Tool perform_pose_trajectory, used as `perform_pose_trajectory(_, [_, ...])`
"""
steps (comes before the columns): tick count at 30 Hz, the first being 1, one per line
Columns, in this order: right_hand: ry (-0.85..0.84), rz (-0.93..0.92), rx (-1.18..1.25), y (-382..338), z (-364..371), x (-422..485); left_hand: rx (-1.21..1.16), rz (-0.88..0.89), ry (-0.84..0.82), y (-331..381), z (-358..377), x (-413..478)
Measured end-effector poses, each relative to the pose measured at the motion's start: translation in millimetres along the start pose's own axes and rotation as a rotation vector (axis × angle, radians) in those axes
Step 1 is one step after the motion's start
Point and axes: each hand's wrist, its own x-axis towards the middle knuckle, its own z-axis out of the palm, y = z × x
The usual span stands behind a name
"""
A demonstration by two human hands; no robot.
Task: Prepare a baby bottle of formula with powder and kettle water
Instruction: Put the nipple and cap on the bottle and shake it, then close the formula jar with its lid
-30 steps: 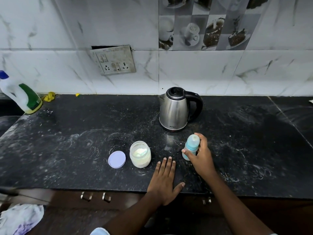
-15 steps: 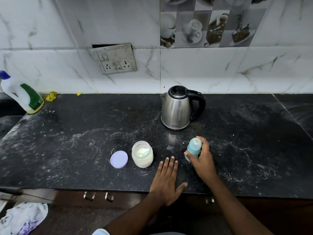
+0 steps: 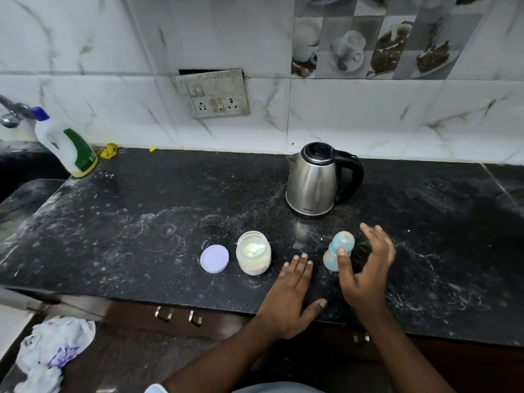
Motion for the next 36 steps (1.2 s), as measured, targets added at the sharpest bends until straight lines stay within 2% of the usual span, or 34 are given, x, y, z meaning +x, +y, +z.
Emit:
perform_pose_trajectory(3, [-0.026, -0.073, 0.048, -18, 8, 5, -0.077, 0.026, 0.170, -4, -22, -11])
perform_pose_trajectory(8, [-0.153, -0.063, 0.147, -41, 33, 7, -0.158, 0.052, 0.516, -29, -73, -33])
perform_pose_trajectory(10, [-0.225, -0.055, 0.178, -48, 46, 6, -0.148, -0.001, 0.654, -53, -92, -43])
perform_pose_trajectory(12, [-0.289, -0.039, 0.195, -55, 60, 5, -0.127, -0.134, 0.724, -81, -105, -52])
perform_pose_trajectory(14, [-0.319, -0.016, 0.199, -60, 76, 4, -0.124, -0.317, 0.692, -110, -113, -58])
perform_pose_trajectory(17, [-0.349, 0.029, 0.235, -65, 96, 5, -0.045, -0.511, 0.472, -148, -116, -57])
perform_pose_trajectory(21, [-0.393, 0.056, 0.263, -71, 113, 5, 0.058, -0.575, 0.077, -164, -119, -46])
perform_pose_trajectory(24, [-0.376, 0.085, 0.280, -77, 115, 6, 0.072, -0.561, -0.036, -166, -118, -38])
perform_pose_trajectory(28, [-0.356, 0.133, 0.290, -81, 116, 7, 0.086, -0.522, 0.016, -170, -117, -35])
perform_pose_trajectory(32, [-0.365, 0.280, 0.318, -84, 116, 11, -0.109, -0.457, 0.245, -160, -131, -31])
perform_pose_trajectory(34, [-0.427, 0.295, 0.364, -85, 117, 18, -0.376, -0.475, 0.387, -143, -145, -25])
perform_pose_trajectory(36, [-0.575, 0.282, 0.396, -88, 116, 29, -0.807, -0.498, 0.451, -120, -163, -15])
